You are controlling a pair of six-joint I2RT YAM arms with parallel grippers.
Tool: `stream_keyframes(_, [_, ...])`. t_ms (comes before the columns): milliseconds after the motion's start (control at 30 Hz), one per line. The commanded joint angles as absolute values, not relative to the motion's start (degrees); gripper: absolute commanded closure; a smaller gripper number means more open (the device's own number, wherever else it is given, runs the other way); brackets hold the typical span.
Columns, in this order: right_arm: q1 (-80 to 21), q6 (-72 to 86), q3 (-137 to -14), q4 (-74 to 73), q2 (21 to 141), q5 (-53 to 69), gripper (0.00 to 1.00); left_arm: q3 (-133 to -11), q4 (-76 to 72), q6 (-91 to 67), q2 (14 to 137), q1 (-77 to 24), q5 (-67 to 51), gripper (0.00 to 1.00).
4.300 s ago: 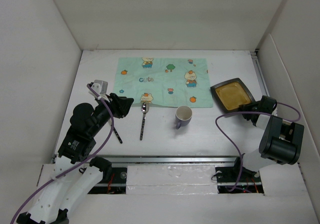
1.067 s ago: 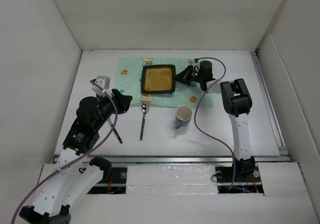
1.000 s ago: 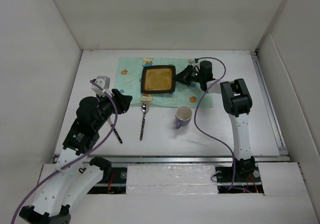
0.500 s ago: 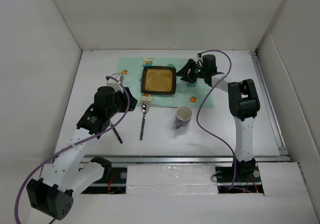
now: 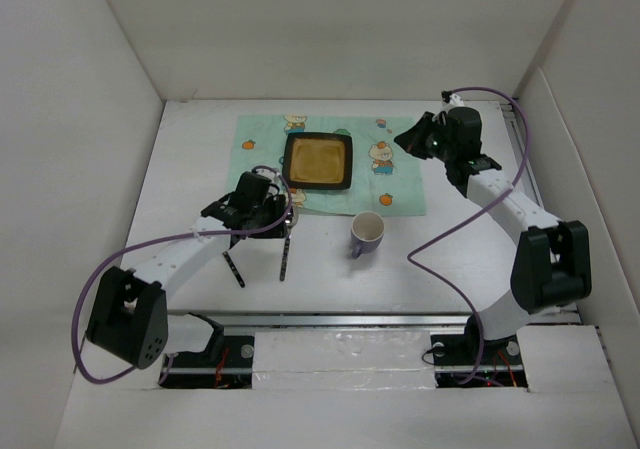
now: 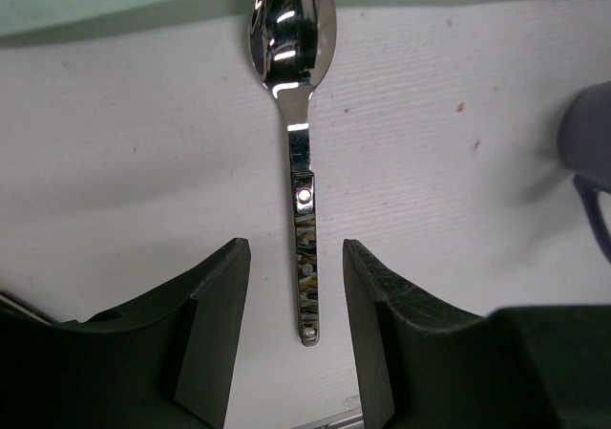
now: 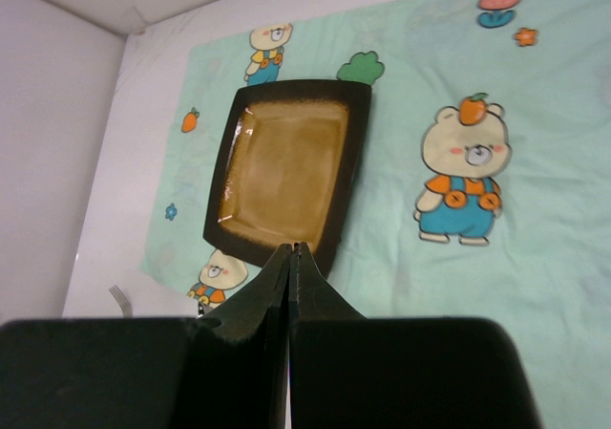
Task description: Set the dinner table for one person
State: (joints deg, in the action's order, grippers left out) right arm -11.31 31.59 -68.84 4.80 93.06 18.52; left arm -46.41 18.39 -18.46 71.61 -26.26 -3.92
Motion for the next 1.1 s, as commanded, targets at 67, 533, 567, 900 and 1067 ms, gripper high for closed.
stream_keyframes(67, [-11.2, 28.8, -59.7, 9.7, 79.8, 10.9, 0.93, -48.2, 19.2, -18.1, 79.2, -26.7, -5.4, 0.6])
stream_keyframes(533, [-11.2, 27.2, -51.9, 11.5, 71.9, 14.8, 0.61, -49.2, 20.0, -22.9, 85.3, -31.7, 2.0, 0.56])
stream_keyframes(567, [-11.2, 27.3, -51.9, 11.8, 71.6, 14.9, 0.61, -49.0, 19.9, -23.1, 86.4, -31.7, 1.8, 0.56])
stream_keyframes(900, [-9.4, 28.0, -50.9, 12.8, 68.5, 16.7, 0.61, -49.4, 20.7, -23.2, 95.4, -31.7, 3.1, 0.83])
stream_keyframes(1067, [-8.0, 28.6, -50.2, 12.7, 66.5, 17.4, 0.62, -49.4, 24.2, -23.8, 93.2, -34.4, 4.3, 1.0])
